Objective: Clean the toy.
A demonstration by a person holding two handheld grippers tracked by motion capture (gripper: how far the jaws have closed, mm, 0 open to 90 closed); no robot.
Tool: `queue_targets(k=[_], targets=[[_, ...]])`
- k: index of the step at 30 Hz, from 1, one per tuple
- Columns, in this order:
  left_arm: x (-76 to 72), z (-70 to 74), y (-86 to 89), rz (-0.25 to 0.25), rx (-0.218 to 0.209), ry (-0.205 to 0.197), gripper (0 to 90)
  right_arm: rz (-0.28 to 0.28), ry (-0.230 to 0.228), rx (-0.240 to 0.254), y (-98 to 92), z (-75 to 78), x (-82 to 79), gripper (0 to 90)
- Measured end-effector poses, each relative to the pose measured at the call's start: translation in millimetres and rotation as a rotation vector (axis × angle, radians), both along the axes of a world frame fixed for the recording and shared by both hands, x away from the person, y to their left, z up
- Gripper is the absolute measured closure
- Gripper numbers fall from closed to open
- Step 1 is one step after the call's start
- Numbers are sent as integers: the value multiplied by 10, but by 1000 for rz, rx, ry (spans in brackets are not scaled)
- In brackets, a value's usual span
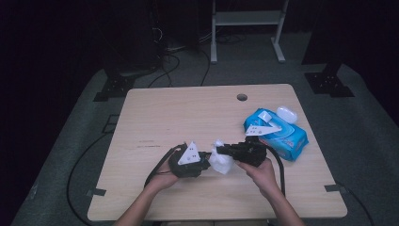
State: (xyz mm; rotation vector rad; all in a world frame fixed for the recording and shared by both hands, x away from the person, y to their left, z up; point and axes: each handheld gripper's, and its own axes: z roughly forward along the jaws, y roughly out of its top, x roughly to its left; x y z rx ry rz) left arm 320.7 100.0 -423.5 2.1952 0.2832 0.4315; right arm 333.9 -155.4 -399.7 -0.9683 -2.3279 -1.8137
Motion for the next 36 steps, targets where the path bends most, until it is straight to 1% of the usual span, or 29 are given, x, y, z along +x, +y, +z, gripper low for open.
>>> queue_targets(k=[2, 3, 4, 5, 7, 8, 10, 11, 12, 13, 14, 15, 16, 17, 18, 19, 22, 23, 24, 25, 26, 29, 30, 31, 32, 33, 34, 35, 36], targets=[[3, 1, 15, 0, 12, -5, 572, -14, 25, 15, -45, -70, 31, 837], [8, -4, 24, 0, 4, 0, 571, -25, 37, 16, -73, -103, 44, 837], [18, -7, 37, 5, -17, 11, 572, -41, 49, 3, -109, -164, 66, 837], [18, -7, 37, 5, -17, 11, 572, -41, 49, 3, -109, -164, 66, 837], [27, -4, 34, 6, -18, 10, 572, -43, 78, 7, -126, -239, 86, 837], [28, -4, 32, 7, -17, 10, 572, -46, 77, 4, -120, -252, 92, 836], [31, -2, 41, 6, -36, 21, 572, -48, 84, -1, -115, -265, 108, 836], [31, -2, 41, 6, -36, 21, 572, -49, 87, -10, -115, -288, 117, 836], [29, -3, 35, 7, -19, 14, 572, -52, 98, -7, -120, -314, 124, 836], [28, -7, 33, 9, -16, 15, 572, -54, 103, -10, -124, -329, 131, 836], [33, -6, 33, 9, -5, 15, 572, -58, 107, -10, -129, -334, 131, 836], [33, -6, 33, 9, -5, 15, 573, -58, 107, -10, -129, -334, 131, 836], [45, -20, 18, 6, 12, 18, 573, -51, 92, 23, -136, -267, 109, 836], [45, -20, 18, 6, 12, 18, 573, -51, 92, 23, -136, -267, 109, 836], [52, -26, 11, 6, 17, 21, 573, -38, 61, 42, -117, -152, 76, 837], [62, -39, -12, 8, 11, 29, 573, -28, 48, 54, -98, -95, 59, 837], [67, -28, -43, 3, 12, 28, 573, 5, 18, 61, -10, 28, 8, 836], [67, -28, -43, 3, 12, 28, 573, 5, 18, 61, -10, 28, 8, 836], [66, -10, -48, 0, -2, 31, 573, 20, -2, 33, 48, 58, 0, 836], [66, -10, -48, 0, -2, 31, 573, 20, -2, 33, 48, 58, 0, 836], [66, 5, -45, 2, -5, 29, 573, 19, -7, 19, 59, 50, 9, 836], [81, 16, -19, 3, -1, 32, 574, -16, 16, 11, -21, -29, 60, 836], [100, 9, -10, 7, 11, 33, 575, -46, 44, -6, -107, -112, 97, 836], [110, 7, -8, 10, 11, 38, 575, -60, 55, -24, -147, -155, 114, 836], [126, 4, -9, 16, 11, 41, 576, -69, 63, -38, -174, -186, 127, 836], [126, 4, -9, 16, 11, 41, 576, -69, 63, -38, -174, -186, 127, 836], [171, 2, -13, 16, 12, 51, 577, -93, 86, -42, -256, -261, 154, 836], [171, 2, -13, 16, 12, 51, 578, -93, 86, -42, -256, -261, 154, 836], [239, 1, -25, 18, 17, 72, 579, -107, 86, -40, -294, -274, 165, 836]])
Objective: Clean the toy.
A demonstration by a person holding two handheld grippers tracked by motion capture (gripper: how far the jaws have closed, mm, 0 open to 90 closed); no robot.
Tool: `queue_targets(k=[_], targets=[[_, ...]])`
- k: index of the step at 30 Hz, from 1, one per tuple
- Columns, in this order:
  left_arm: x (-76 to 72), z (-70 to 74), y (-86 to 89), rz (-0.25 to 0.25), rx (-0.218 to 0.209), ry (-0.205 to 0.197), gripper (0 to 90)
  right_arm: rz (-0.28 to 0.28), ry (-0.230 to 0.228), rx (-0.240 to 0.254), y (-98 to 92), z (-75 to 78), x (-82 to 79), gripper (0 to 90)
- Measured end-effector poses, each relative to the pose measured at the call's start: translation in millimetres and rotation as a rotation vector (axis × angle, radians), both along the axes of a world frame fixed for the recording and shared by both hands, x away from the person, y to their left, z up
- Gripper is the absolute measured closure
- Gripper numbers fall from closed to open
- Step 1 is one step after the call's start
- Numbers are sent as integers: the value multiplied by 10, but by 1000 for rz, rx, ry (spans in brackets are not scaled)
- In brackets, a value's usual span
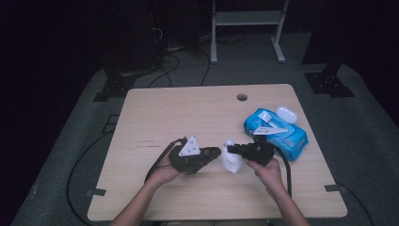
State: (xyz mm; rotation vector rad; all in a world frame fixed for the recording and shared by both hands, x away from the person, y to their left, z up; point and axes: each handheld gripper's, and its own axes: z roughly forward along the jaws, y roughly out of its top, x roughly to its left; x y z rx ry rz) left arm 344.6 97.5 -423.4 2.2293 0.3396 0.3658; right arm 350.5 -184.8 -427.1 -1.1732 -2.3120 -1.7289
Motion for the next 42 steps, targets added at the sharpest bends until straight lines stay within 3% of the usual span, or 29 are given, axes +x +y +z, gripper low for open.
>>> queue_targets(k=[5, 9, 12, 13, 14, 21, 22, 25, 26, 35, 37, 38, 39, 40, 41, 42], targets=[[112, 28, -57, 7, 40, -6, 584, -18, -18, -12, -42, 43, 7, 836], [227, 33, -135, 18, 63, 18, 585, -31, -19, -15, -90, 32, 13, 835], [267, -7, -264, 17, 135, 36, 585, -40, -19, -18, -117, 32, 10, 835], [267, -7, -264, 17, 135, 36, 585, -40, -19, -18, -117, 32, 10, 835], [257, -47, -337, 22, 171, 41, 585, -42, -23, -23, -131, 36, 8, 835], [265, -95, -472, 34, 252, 78, 585, -51, -15, -38, -189, 2, -5, 835], [252, -100, -505, 41, 300, 71, 584, -51, -11, -43, -196, -16, -12, 835], [241, -104, -521, 47, 328, 73, 580, -49, -7, -44, -194, -29, -13, 835], [241, -98, -518, 51, 336, 97, 578, -46, -9, -45, -185, -34, -11, 834], [187, -55, -458, 41, 313, 125, 522, -35, -7, -47, -143, -50, -16, 832], [177, -45, -410, 37, 290, 137, 513, -31, -4, -40, -131, -57, -18, 832], [173, -21, -341, 32, 247, 157, 509, -26, -4, -40, -118, -58, -21, 831], [173, -21, -341, 32, 247, 157, 506, -26, -4, -40, -118, -58, -21, 831], [172, 13, -251, 16, 200, 173, 500, -24, -7, -36, -105, -57, -23, 830], [172, 13, -251, 16, 200, 173, 500, -23, -8, -38, -103, -59, -21, 830], [172, 42, -169, 11, 156, 185, 499, -22, -8, -37, -100, -61, -18, 830]])
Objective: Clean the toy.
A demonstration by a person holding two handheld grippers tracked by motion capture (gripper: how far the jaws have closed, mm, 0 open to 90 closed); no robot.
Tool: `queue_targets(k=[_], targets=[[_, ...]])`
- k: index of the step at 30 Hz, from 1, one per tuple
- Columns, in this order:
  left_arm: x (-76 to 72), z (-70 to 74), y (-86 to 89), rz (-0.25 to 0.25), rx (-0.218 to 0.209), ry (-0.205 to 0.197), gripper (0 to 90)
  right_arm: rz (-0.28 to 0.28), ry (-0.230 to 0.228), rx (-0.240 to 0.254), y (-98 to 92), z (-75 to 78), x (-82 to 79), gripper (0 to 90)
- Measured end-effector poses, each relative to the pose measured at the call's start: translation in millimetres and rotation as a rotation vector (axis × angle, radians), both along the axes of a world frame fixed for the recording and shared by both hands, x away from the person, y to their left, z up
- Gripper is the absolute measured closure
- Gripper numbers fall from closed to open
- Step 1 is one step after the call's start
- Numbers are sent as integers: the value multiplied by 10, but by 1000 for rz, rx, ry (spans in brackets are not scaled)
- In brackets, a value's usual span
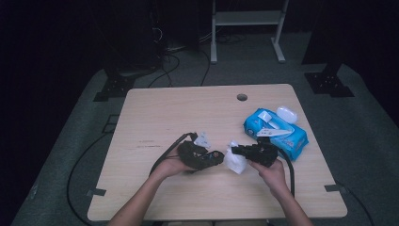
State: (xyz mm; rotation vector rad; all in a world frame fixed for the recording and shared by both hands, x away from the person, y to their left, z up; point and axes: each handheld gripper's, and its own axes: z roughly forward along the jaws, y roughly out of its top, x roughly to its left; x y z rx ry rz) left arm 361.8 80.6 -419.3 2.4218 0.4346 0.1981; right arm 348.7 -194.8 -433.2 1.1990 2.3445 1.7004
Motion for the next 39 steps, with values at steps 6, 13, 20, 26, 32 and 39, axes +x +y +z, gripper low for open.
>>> queue_targets(k=[6, 13, 20, 26, 32, 39], targets=[[48, 89, 289, 9, -115, 7, 490, 7, 0, 3, 34, -6, 22, 827], [164, 55, 510, 64, -234, 63, 488, 13, 0, 7, 65, 1, 34, 827], [152, -37, 505, 65, -253, 92, 464, 41, -2, 27, 112, 27, 26, 827], [64, -64, 506, 65, -267, 86, 455, 62, -18, 14, 93, 98, -70, 827], [-33, -82, 478, 32, -272, 79, 470, 59, -18, -2, -17, 91, -166, 827], [-153, -104, 414, 5, -247, 37, 431, 54, -5, -11, -79, 54, -217, 826]])
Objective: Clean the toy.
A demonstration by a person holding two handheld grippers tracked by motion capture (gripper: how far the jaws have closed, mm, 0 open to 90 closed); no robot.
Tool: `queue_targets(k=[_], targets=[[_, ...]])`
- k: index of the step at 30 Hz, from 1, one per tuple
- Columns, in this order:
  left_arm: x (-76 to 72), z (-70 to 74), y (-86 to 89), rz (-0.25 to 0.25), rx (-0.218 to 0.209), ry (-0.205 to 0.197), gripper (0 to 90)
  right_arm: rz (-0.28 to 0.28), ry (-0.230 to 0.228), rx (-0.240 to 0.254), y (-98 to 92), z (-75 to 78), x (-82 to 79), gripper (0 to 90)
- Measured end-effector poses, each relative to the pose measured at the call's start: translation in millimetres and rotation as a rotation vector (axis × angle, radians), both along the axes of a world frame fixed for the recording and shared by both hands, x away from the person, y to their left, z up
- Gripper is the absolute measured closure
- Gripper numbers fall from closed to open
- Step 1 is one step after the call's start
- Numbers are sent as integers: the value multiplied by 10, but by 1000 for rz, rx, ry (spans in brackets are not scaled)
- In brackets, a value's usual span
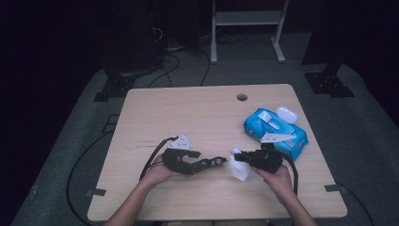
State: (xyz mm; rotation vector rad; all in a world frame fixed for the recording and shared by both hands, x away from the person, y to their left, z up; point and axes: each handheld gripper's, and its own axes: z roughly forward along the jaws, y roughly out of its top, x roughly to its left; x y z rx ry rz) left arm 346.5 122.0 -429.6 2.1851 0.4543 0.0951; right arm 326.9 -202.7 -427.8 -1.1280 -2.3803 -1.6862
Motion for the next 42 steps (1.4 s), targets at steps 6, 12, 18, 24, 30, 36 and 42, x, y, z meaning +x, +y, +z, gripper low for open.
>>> queue_targets(k=[6, 12, 18, 24, 30, 36, 42], targets=[[-136, -68, -100, -9, 54, -52, 358, -1, -2, -7, -33, 0, -20, 825], [-236, -211, -258, -34, 162, -93, 331, -8, 3, -14, -82, -16, -42, 823], [-243, -260, -301, -26, 190, -115, 255, -8, 7, -30, -116, -41, -53, 821], [-193, -333, -321, -33, 222, -101, 189, -4, 14, -29, -130, -58, -62, 817], [-152, -416, -374, -44, 240, -71, 162, 0, 16, -33, -136, -68, -64, 814], [-174, -372, -396, -73, 239, -97, 277, -2, 20, -31, -151, -78, -63, 814], [-169, -350, -433, -72, 241, -113, 280, -12, 22, -35, -201, -77, -73, 812]])
